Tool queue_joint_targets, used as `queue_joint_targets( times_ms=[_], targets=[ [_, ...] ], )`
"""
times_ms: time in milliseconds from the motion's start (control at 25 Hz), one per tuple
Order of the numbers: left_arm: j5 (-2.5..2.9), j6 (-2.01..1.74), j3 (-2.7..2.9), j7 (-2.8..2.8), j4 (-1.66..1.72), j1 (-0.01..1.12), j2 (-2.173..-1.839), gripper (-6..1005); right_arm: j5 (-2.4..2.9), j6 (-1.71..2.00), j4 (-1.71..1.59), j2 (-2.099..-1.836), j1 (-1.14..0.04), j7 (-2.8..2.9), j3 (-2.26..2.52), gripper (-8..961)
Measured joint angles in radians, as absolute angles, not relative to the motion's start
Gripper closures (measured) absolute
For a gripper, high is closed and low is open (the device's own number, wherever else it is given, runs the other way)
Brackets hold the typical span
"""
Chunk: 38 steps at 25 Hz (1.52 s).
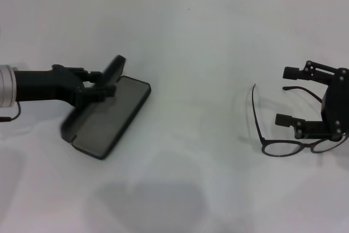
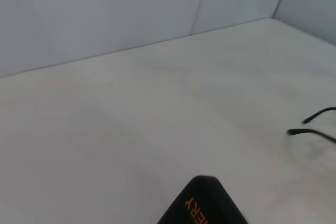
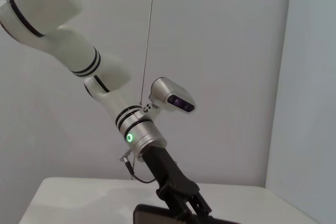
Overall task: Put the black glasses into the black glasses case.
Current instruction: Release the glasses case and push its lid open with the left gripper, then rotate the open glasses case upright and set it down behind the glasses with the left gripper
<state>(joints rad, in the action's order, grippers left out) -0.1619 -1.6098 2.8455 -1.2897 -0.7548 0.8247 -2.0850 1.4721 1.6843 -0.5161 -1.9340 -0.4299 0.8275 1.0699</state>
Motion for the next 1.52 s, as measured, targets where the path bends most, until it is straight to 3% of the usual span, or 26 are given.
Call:
queue_joint_targets(
  times_ms=[440, 560, 960, 1240, 1520],
  targets=[
    [-0.164, -1.520, 2.846, -1.282, -0.747, 0.857, -2.084, 551, 1.539, 1.711, -0.517, -1.953, -0.429, 0.819, 1.076, 146],
    [-0.164, -1.521, 2.846, -1.267, -0.747, 0.884, -2.083, 793, 1.570, 1.724, -0.517, -1.967, -0.430, 0.818, 1.077, 148],
    [-0.155, -1.505, 2.847, -1.101, -0.682, 0.993, -2.081, 817, 1.597, 1.767, -0.515, -2.009, -0.406, 0.762, 1.098, 153],
    [-0.176, -1.427, 2.846, -0.764, -0.511, 1.088, -2.089, 818, 1.604, 1.764, -0.484, -2.017, -0.405, 0.721, 1.138, 157],
    [-0.187, -1.323, 2.846, -0.534, -0.374, 1.107, -2.089, 819, 1.596, 1.770, -0.418, -2.017, -0.401, 0.669, 1.136, 160]
  ],
)
